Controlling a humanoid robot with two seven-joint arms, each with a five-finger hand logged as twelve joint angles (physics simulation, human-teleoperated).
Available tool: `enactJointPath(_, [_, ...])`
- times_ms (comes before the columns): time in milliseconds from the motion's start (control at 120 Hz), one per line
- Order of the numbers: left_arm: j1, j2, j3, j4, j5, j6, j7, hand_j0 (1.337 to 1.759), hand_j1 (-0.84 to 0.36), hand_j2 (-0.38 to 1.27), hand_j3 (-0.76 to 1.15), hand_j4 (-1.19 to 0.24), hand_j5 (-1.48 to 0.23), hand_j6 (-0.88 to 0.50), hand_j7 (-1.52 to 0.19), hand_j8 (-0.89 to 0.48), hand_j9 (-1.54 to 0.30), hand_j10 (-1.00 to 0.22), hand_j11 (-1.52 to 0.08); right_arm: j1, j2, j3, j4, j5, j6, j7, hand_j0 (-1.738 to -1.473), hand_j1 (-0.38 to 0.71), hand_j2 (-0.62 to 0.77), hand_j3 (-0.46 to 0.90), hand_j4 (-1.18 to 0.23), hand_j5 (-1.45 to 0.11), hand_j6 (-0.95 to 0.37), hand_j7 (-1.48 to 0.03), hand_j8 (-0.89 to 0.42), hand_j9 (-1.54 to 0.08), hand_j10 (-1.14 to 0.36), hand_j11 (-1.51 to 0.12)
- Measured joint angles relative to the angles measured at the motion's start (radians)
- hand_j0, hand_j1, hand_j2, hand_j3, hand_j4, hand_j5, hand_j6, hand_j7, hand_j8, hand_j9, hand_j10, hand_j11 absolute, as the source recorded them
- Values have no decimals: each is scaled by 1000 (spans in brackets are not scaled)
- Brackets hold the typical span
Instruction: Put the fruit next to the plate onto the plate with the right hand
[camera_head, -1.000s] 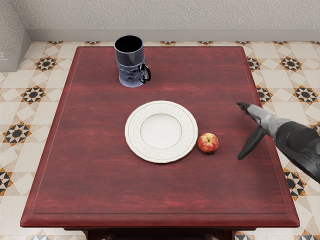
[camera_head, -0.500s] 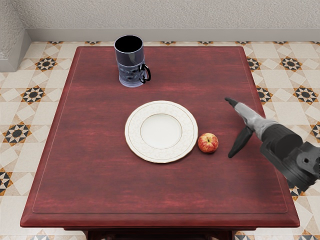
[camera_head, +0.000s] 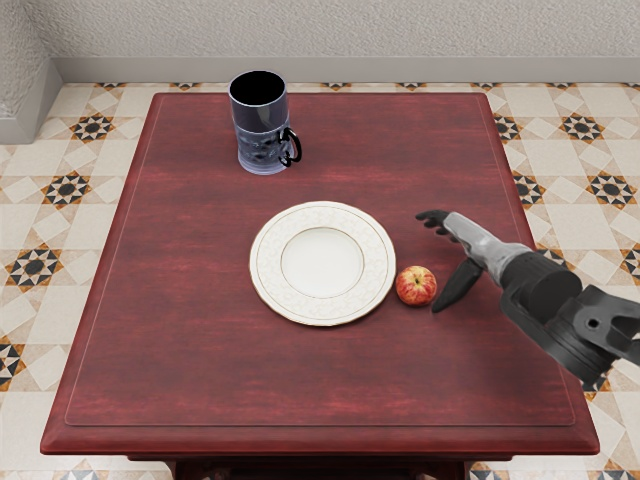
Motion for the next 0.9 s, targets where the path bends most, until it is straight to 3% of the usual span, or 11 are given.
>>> enactJointPath(508, [1, 0, 0, 0, 0, 0, 0, 1658, 349, 0, 0, -1, 0, -1, 0, -1, 0, 0, 0, -9, 41, -44, 0, -90, -53, 0, -1657, -90, -44, 0, -237, -325, -246, -315, -238, -325, -237, -326])
enactJointPath(900, [1, 0, 0, 0, 0, 0, 0, 1658, 349, 0, 0, -1, 0, -1, 0, -1, 0, 0, 0, -29, 41, -60, 0, -109, -56, 0, -1658, 35, -60, 0, -328, -428, -331, -426, -329, -428, -328, -428])
